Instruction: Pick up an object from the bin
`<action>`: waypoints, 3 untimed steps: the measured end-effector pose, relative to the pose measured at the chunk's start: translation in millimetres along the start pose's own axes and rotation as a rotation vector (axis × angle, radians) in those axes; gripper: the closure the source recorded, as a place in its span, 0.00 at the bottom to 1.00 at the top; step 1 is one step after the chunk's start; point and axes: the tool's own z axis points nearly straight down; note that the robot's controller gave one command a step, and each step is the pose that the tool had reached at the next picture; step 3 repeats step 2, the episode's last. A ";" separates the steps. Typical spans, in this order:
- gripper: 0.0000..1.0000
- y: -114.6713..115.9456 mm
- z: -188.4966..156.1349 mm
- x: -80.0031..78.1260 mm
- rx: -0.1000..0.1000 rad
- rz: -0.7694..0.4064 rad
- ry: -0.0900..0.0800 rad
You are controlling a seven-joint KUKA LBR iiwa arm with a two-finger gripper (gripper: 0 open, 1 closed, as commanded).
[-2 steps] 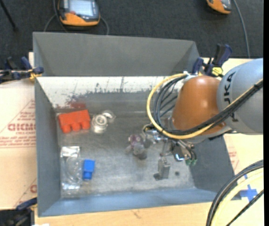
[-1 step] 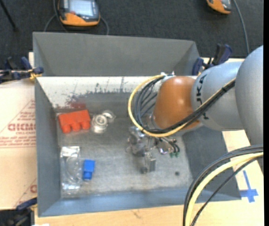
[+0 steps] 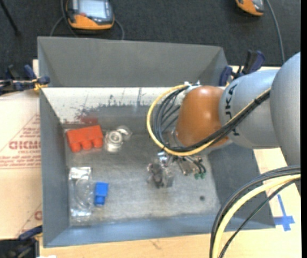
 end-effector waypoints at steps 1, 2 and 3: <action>1.00 4.1 -93.5 -11.1 0.000 -0.039 -0.004; 1.00 8.5 -175.2 -2.1 0.001 -0.017 -0.003; 1.00 8.5 -175.2 -2.1 0.001 -0.017 -0.003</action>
Offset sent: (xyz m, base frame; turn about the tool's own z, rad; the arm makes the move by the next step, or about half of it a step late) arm 0.0055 0.0080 0.0881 -0.0411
